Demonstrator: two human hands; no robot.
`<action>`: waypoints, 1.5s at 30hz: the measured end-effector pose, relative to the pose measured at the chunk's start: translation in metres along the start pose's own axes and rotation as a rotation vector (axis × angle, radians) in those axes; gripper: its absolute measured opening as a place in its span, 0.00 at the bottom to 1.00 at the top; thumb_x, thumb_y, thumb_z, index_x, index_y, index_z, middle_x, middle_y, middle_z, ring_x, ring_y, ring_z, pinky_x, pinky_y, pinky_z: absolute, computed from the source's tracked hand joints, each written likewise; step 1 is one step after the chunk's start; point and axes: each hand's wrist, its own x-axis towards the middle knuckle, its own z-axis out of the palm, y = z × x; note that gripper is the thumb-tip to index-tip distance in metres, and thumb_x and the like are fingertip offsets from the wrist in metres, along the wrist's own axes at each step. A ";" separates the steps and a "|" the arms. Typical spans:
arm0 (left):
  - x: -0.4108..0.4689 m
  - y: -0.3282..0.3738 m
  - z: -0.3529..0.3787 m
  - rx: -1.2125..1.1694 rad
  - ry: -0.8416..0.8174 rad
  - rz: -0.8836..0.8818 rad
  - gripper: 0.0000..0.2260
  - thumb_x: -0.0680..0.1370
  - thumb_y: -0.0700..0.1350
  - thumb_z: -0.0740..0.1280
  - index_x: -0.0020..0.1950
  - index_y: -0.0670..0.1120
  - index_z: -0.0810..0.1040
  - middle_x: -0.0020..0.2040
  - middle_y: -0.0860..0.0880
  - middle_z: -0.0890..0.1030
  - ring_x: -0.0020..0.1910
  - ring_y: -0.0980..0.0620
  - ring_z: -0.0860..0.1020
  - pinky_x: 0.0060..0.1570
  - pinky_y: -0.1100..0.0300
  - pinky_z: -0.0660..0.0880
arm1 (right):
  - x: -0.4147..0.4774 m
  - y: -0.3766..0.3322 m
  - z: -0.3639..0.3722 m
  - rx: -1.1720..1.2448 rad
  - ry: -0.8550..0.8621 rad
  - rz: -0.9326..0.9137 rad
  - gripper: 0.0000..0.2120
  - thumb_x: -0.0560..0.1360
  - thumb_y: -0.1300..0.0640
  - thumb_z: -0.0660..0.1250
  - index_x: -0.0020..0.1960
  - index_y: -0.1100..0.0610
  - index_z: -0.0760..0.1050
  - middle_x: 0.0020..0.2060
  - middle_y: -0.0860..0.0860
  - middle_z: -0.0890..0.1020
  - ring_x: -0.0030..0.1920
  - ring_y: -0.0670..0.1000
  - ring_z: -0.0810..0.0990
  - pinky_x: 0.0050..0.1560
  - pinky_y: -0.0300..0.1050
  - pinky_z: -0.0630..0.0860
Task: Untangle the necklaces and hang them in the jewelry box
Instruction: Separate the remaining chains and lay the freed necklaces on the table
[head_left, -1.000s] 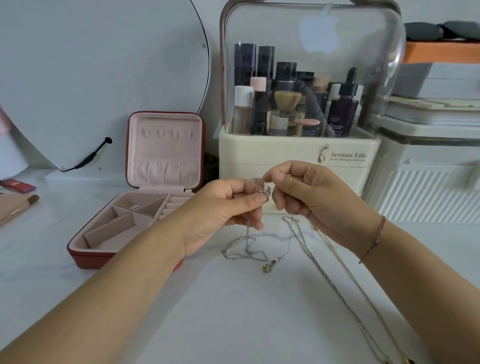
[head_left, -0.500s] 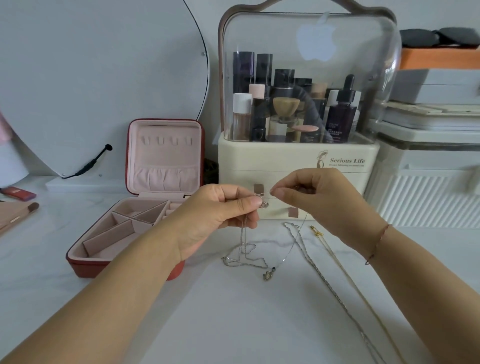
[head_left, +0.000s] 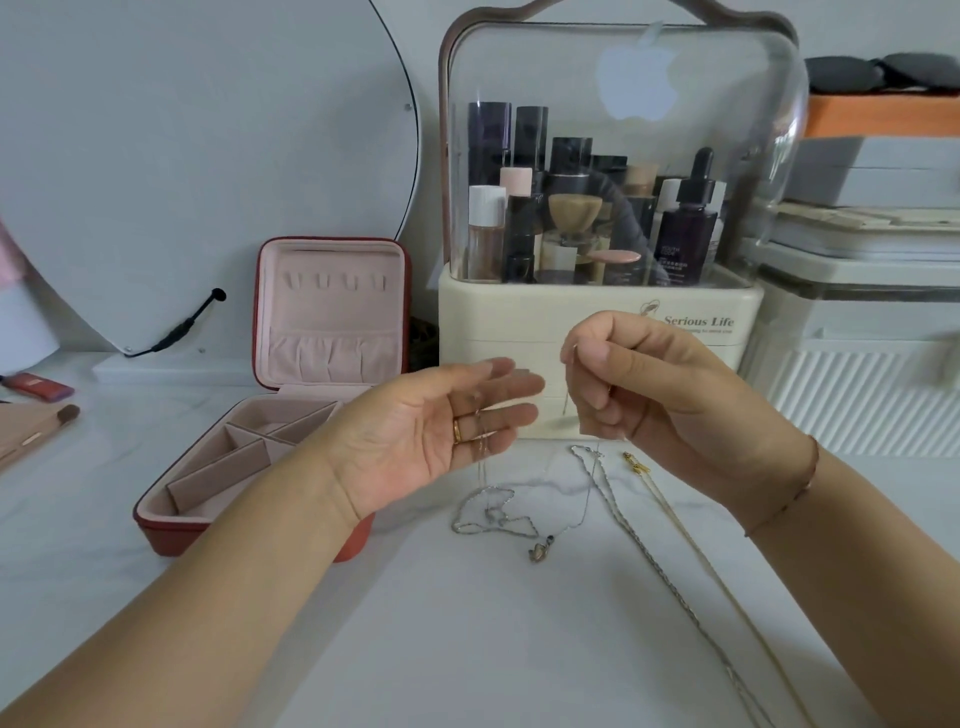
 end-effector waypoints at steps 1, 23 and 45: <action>0.000 0.000 -0.001 -0.015 0.009 0.010 0.12 0.71 0.39 0.65 0.53 0.41 0.80 0.51 0.42 0.84 0.44 0.48 0.84 0.44 0.58 0.81 | 0.000 -0.001 -0.001 0.039 -0.037 -0.010 0.06 0.71 0.54 0.68 0.39 0.56 0.78 0.28 0.50 0.73 0.28 0.46 0.67 0.30 0.38 0.67; -0.006 -0.013 0.001 0.476 -0.204 0.030 0.26 0.75 0.64 0.59 0.53 0.44 0.83 0.53 0.38 0.83 0.55 0.43 0.80 0.60 0.49 0.74 | 0.015 -0.070 0.007 0.028 -0.036 -0.058 0.06 0.79 0.57 0.57 0.45 0.56 0.69 0.66 0.55 0.76 0.23 0.42 0.65 0.28 0.34 0.65; -0.037 -0.038 0.014 0.917 0.069 0.121 0.05 0.75 0.37 0.68 0.45 0.46 0.81 0.40 0.48 0.85 0.36 0.53 0.81 0.39 0.62 0.77 | -0.008 -0.119 0.028 -0.024 0.049 0.012 0.08 0.80 0.59 0.57 0.43 0.55 0.70 0.64 0.55 0.78 0.22 0.42 0.63 0.25 0.34 0.63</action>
